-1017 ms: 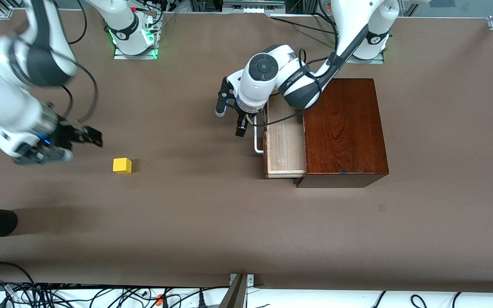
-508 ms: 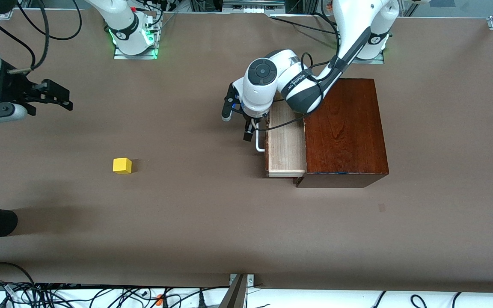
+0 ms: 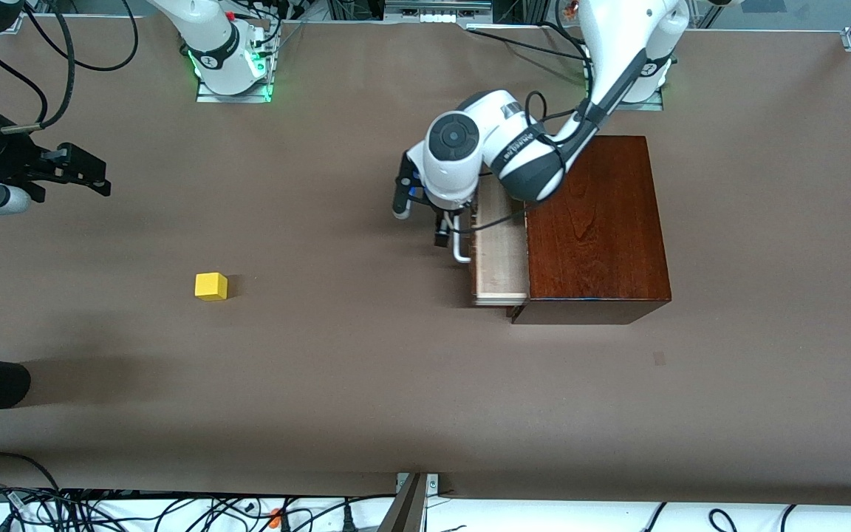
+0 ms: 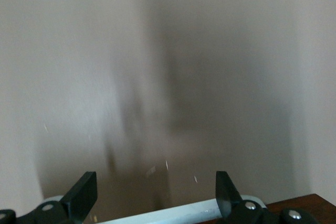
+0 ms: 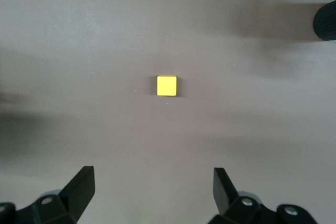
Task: Open drawer, take yellow block, close drawer
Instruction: 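Push the drawer shut with the left gripper while the right gripper withdraws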
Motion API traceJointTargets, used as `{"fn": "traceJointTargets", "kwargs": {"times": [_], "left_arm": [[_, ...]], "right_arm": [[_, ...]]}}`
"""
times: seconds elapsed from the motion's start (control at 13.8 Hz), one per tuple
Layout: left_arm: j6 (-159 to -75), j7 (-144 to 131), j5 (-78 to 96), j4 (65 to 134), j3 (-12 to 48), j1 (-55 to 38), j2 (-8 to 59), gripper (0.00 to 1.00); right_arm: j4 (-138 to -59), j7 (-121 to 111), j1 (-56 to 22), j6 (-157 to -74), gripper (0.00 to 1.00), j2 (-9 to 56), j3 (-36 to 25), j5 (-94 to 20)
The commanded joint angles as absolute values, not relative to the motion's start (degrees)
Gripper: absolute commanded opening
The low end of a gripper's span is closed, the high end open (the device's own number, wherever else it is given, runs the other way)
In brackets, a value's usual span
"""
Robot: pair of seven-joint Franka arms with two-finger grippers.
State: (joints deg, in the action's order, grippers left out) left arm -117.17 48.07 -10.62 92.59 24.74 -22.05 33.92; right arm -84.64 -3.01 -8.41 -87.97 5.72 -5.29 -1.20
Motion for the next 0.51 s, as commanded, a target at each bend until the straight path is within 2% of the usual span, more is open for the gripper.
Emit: {"fn": "traceJointTargets", "kwargs": {"times": [0.0,0.44], "left_arm": [[-112.5,50.71,-12.83,93.69,23.82,-19.6,31.2,1.0],[-110.31,50.98,-12.92,93.69,23.82,-16.96,30.94,1.0]], "right_arm": [[-82.88,-2.64,-8.26,-86.31,1.0,6.06,-4.4,-0.35],[-82.88,-2.9,-9.32,-86.48,1.0,6.15,-4.48,-0.35]]}}
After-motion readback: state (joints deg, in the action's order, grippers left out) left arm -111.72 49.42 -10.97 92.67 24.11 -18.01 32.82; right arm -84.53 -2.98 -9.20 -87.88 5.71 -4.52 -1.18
